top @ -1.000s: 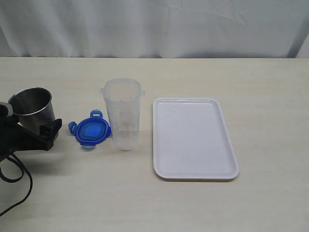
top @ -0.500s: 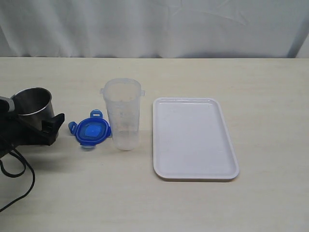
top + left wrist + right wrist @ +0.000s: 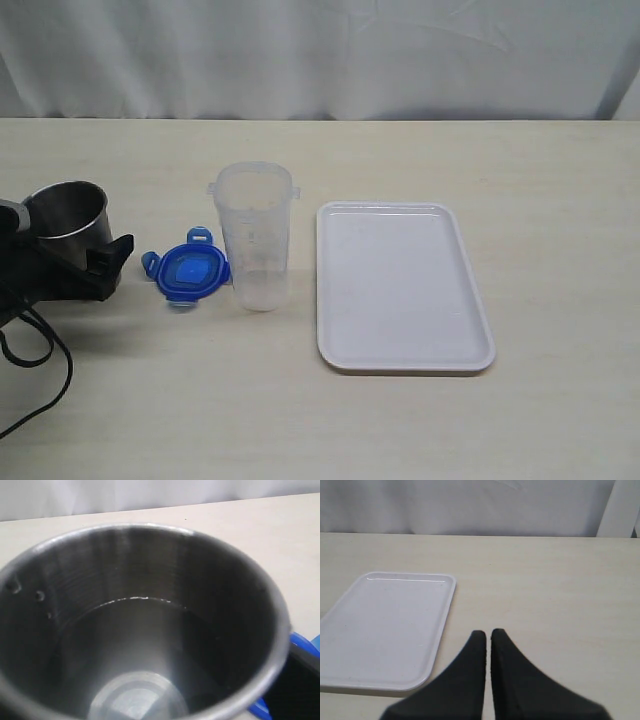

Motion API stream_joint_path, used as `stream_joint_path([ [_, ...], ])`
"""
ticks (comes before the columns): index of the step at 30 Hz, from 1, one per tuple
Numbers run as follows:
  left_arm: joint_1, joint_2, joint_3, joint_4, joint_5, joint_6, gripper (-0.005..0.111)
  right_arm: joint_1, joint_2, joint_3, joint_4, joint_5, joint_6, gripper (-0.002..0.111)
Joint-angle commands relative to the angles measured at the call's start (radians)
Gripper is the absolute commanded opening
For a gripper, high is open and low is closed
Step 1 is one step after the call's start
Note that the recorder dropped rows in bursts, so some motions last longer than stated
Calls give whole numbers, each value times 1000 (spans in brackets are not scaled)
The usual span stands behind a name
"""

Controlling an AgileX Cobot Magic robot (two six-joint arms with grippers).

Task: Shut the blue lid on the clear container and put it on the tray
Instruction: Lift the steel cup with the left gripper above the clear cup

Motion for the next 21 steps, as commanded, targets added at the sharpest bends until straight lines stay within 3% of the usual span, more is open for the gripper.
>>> stream_joint_path([
  [1, -8, 3, -6, -7, -12, -10, 77, 2, -5, 2, 1, -3, -4, 4],
  [5, -8, 3, -6, -7, -12, -12, 46, 2, -5, 2, 1, -3, -4, 4],
  [10, -8, 3, -6, -3, -12, -30, 26, 2, -5, 2, 1, -3, -4, 4],
  [14, -8, 3, -6, 27, -12, -52, 2, 2, -5, 2, 1, -3, -4, 4],
  [21, -8, 3, -6, 39, -12, -52, 0, 2, -5, 2, 1, -3, -4, 4],
])
